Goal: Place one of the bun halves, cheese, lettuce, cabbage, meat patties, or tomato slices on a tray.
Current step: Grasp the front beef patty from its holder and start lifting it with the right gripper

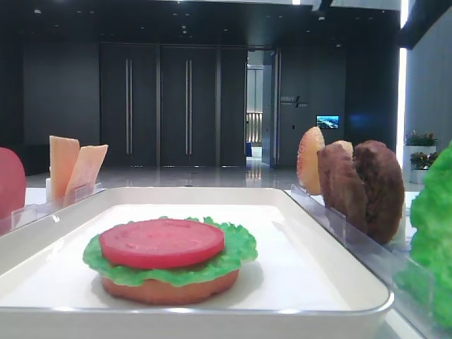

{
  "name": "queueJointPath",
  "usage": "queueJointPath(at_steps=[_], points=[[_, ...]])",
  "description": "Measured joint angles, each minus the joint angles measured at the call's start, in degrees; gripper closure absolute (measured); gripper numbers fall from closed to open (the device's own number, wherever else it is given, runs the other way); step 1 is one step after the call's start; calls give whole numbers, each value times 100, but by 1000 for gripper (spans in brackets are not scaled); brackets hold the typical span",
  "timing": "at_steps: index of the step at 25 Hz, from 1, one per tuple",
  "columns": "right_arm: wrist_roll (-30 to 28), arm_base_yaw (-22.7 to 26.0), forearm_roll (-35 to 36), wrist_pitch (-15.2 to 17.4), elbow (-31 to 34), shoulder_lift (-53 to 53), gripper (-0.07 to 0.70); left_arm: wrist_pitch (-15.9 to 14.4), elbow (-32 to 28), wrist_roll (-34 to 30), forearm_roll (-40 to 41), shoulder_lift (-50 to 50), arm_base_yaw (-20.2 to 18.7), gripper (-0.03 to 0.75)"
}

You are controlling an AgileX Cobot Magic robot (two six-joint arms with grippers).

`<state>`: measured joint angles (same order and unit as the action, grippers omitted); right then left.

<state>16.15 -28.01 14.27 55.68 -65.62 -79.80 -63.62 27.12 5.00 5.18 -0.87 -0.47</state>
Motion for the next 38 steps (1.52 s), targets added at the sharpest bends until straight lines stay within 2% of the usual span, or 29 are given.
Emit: queueJointPath(at_steps=[18,38], points=[[-182,-46,239,-100,-530,-1235,121,0,0,0,0,0,0,197],[-252,-57,-350,-209,-575,-1549,121,0,0,0,0,0,0,197]])
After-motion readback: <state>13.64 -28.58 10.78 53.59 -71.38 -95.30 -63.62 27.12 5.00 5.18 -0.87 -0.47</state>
